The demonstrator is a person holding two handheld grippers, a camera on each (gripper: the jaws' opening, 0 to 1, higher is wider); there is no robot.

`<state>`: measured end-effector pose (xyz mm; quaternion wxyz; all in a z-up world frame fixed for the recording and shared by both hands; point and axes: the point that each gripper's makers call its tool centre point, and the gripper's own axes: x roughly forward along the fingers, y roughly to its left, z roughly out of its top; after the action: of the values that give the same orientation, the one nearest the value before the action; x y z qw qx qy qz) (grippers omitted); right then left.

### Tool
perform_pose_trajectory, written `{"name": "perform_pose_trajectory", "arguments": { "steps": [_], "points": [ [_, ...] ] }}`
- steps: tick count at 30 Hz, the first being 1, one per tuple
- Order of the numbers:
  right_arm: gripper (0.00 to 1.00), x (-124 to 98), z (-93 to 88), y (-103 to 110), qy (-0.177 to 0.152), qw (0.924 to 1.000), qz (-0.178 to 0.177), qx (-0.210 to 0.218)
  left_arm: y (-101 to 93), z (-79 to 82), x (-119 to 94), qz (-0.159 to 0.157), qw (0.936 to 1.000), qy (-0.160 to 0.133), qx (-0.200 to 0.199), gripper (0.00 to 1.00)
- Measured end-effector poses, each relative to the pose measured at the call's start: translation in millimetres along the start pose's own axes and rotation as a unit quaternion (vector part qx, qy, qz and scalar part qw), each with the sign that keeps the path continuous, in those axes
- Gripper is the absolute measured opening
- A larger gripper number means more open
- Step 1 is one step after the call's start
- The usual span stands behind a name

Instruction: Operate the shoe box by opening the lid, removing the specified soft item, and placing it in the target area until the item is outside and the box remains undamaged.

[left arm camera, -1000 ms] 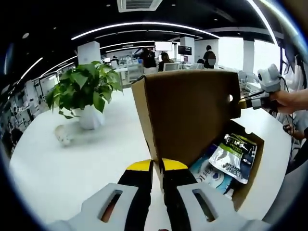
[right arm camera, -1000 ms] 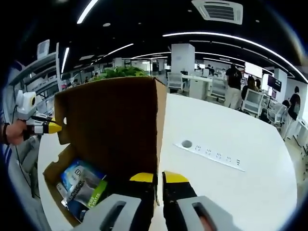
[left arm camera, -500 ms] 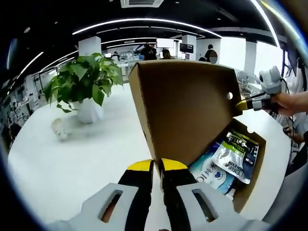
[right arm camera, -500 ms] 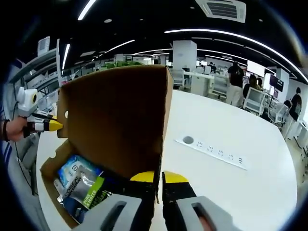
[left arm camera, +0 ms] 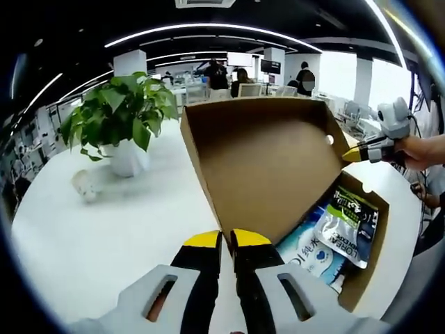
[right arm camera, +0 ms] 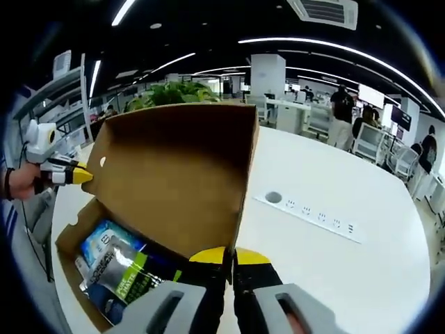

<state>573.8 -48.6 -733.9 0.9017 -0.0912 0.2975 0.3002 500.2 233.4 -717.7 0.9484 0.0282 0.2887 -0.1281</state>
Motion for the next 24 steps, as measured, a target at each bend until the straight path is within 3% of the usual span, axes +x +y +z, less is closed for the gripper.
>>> {"name": "perform_pose_trajectory", "arguments": {
  "steps": [24],
  "points": [
    [0.0, 13.8, 0.9, -5.1, 0.013, 0.9997, -0.006, 0.017, 9.1, -3.0, 20.1, 0.018, 0.9994, 0.028, -0.003, 0.06]
  ]
}}
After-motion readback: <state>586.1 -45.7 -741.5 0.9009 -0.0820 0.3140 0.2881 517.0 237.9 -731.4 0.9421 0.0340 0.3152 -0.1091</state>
